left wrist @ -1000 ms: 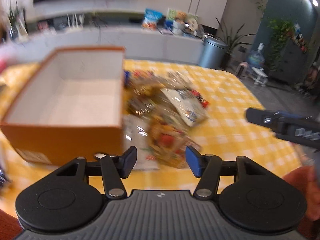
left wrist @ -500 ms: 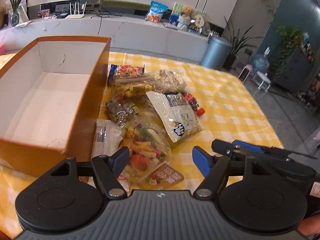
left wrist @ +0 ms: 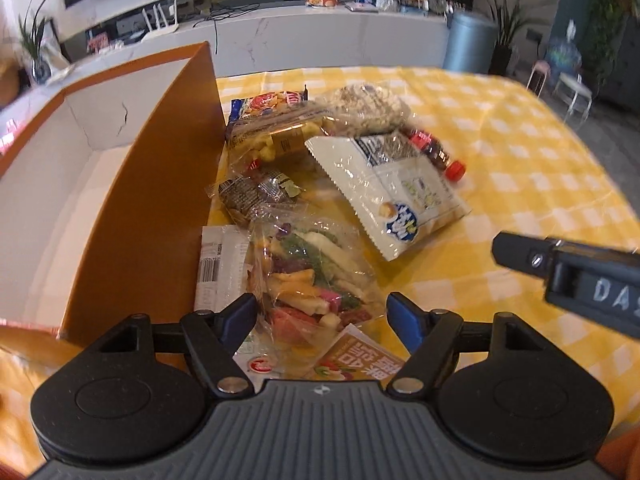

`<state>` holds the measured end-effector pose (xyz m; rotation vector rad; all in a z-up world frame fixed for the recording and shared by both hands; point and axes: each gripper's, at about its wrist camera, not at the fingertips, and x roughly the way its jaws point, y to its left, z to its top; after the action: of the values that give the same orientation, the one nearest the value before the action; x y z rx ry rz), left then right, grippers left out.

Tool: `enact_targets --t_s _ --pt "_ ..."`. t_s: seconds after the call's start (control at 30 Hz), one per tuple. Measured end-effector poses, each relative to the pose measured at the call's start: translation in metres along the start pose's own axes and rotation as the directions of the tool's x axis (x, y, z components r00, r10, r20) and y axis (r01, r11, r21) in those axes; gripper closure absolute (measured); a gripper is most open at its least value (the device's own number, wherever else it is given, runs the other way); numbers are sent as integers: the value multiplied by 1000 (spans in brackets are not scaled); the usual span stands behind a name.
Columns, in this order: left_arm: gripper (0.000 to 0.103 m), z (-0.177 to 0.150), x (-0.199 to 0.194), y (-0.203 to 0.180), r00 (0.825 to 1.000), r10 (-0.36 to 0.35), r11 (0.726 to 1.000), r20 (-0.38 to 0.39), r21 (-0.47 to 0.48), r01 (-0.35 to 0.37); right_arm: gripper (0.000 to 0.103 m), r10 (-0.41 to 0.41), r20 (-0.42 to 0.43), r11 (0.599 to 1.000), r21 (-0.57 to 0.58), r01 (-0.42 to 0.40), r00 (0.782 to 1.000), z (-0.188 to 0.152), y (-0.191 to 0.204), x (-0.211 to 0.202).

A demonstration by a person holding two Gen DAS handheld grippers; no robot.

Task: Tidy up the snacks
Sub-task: 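Grasp the white snack bag with the right gripper while the left grasps the dried-fruit bag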

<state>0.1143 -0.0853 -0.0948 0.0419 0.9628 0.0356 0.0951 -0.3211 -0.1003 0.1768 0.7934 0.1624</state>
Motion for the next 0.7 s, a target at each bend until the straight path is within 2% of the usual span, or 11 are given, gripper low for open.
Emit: enact_targets --t_s 0.07,0.17,0.2,0.3,0.4,0.57,0.7 --pt "17 -2 4 -5 1000 26 998 1 49 -26 61 -2 -8 1000 5 2 1000 0 -1 2" --pt "26 -5 4 -8 999 24 994 24 104 -27 55 -2 -23 1000 -3 2 1000 0 1 5" --pt "33 -5 4 -8 999 28 992 29 119 -31 54 -1 -31 1000 -12 0 1000 0 2 7" --pt "38 -2 0 -3 998 9 991 56 135 -17 53 20 -53 999 -38 -22 998 -1 8 12" --pt "40 4 -5 5 996 17 992 89 125 -28 53 46 -80 998 -34 -49 996 -2 12 17" --pt "41 13 -6 18 996 4 997 86 81 -11 53 55 -88 998 -37 -58 995 5 17 26" --pt "41 12 -16 22 990 -60 994 130 98 47 53 108 -130 994 -17 -111 986 14 23 41"
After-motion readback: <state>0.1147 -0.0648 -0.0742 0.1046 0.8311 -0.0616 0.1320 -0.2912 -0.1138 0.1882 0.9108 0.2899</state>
